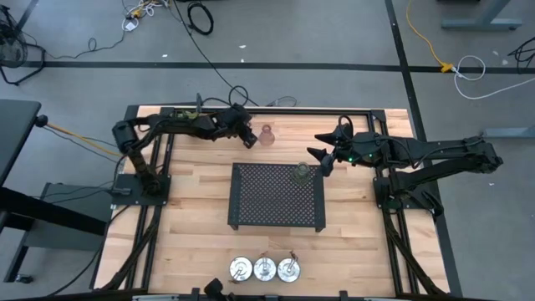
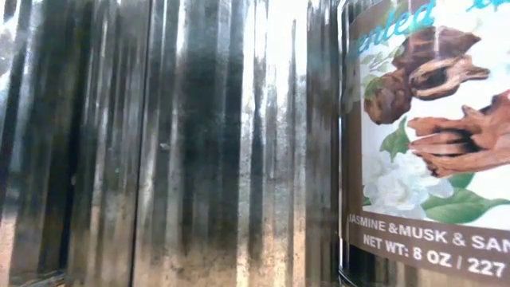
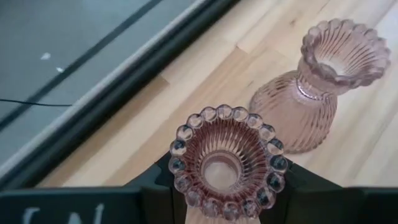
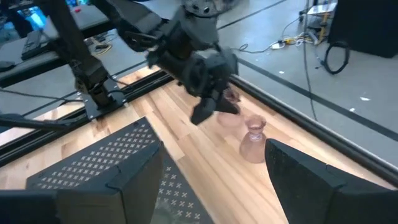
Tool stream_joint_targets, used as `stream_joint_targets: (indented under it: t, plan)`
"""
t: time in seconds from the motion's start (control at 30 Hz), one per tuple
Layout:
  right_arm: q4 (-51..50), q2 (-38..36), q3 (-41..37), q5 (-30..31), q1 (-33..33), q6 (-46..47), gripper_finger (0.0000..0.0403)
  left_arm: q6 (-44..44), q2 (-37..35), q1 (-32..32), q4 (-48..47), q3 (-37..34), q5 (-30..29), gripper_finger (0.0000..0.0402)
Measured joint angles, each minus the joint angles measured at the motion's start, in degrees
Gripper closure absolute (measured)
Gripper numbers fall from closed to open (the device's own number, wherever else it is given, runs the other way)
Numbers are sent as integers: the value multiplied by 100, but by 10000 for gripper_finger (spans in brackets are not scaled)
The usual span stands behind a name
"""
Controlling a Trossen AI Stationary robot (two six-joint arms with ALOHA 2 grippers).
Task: Pick & Place candle stick holders
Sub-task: Put the left pink glass candle holder on the shelf
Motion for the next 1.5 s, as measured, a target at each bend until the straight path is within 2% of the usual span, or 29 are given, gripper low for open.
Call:
stream_joint_targets:
  t: [0.2, 0.27, 0.43, 0.53, 0.63, 0.77, 0.87, 1.07, 1.2, 1.33, 1.5]
  plan:
    - [3, 0, 0, 16, -72, -2, 124, 62, -719, -57, -523, 2, 8, 269]
    - [1, 0, 0, 15, -107, -2, 124, 22, -1057, -97, -686, 4, 213, 269]
    - [31, 0, 0, 16, -221, -12, 124, -2, -1953, -396, -1162, 9, 188, 269]
    - [39, 0, 0, 16, -294, -13, 124, -234, -2417, -676, -1811, 169, 247, 269]
    - [64, 0, 0, 16, -361, -54, 124, -333, -2640, -1089, -2647, 676, 172, 269]
    - [61, 0, 0, 16, -437, -57, 124, -341, -2598, -1769, -3086, 1508, 30, 269]
    - [63, 0, 0, 16, -484, -56, 124, -469, -2405, -2226, -3035, 1789, -101, 269]
    - [74, 2, 0, 16, -490, -56, 124, -956, -1924, -2847, -2920, 1737, 46, 269]
    - [81, 2, 0, 14, -490, -98, 124, -1052, -1558, -3119, -2241, 1725, 148, 269]
    - [81, 2, 0, -33, -490, -100, 124, -1063, -1269, -3236, -1608, 1735, 106, 269]
    - [79, 2, 0, -47, -488, -100, 124, -1226, -1031, -3235, -1491, 1735, 35, 269]
